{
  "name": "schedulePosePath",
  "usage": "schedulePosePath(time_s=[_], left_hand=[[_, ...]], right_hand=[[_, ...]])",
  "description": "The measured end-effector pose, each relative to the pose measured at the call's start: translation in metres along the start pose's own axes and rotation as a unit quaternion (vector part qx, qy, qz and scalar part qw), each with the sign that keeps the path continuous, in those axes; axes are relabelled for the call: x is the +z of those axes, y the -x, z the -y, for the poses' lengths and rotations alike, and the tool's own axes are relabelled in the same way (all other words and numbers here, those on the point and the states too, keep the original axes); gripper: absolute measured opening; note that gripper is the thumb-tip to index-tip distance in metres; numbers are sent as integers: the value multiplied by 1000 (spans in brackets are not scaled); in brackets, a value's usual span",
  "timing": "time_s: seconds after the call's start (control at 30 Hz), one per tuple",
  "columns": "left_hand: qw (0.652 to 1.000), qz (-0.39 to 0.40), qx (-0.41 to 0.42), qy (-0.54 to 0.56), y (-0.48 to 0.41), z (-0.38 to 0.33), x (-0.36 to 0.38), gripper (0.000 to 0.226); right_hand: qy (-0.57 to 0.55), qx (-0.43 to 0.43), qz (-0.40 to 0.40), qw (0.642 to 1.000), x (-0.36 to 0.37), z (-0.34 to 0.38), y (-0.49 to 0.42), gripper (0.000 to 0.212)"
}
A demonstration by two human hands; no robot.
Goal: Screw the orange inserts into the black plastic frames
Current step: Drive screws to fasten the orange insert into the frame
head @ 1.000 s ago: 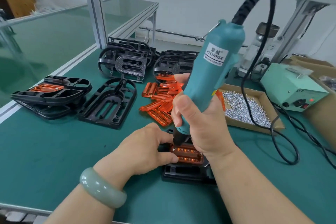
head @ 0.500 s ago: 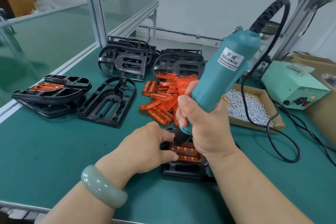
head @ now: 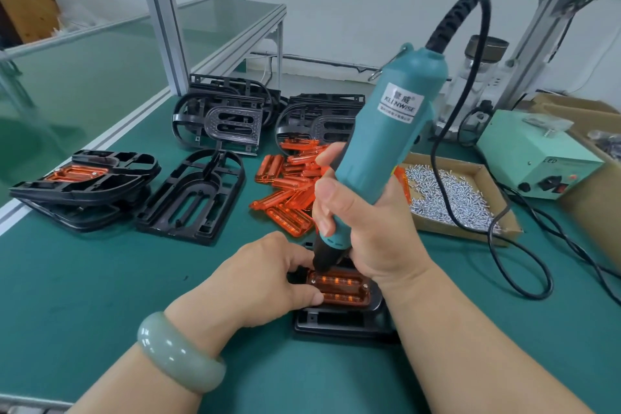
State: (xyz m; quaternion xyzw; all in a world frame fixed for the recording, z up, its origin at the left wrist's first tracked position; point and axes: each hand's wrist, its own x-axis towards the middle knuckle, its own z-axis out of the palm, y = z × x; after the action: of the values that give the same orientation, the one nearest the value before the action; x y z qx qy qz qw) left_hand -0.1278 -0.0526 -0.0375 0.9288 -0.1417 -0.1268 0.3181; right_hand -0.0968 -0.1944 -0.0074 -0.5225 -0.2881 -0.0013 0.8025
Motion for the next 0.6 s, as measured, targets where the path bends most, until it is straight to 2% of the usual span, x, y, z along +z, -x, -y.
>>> schedulePosePath(time_s=[0.07,0.17,0.23,0.3,0.33,0.47,0.6], left_hand=[[1000,-8,-12,7,-2,3,1,27],[999,-18,-31,2,-4,7,3,37],[999,-12,-27,-14,-5,7,3,38],[999,-5,-23,-22,-4,5,2,39],[999,-1,-24,-24,-4,5,1,39],[999,1,-31,-24,-4,5,1,37],[999,10,-39,-25,-6,3,0,34]], right_hand=[[-32,-9,-12,999,-2,6,-5,17],[-80,-45,-30,995,-9,21,-14,19],[-111,-52,-51,991,-20,30,-18,27],[-155,-46,-91,983,-34,35,-15,39],[-176,-44,-123,976,-42,37,-12,39],[-210,-54,-262,940,-72,37,2,13],[-238,-71,-326,912,-96,30,20,5]])
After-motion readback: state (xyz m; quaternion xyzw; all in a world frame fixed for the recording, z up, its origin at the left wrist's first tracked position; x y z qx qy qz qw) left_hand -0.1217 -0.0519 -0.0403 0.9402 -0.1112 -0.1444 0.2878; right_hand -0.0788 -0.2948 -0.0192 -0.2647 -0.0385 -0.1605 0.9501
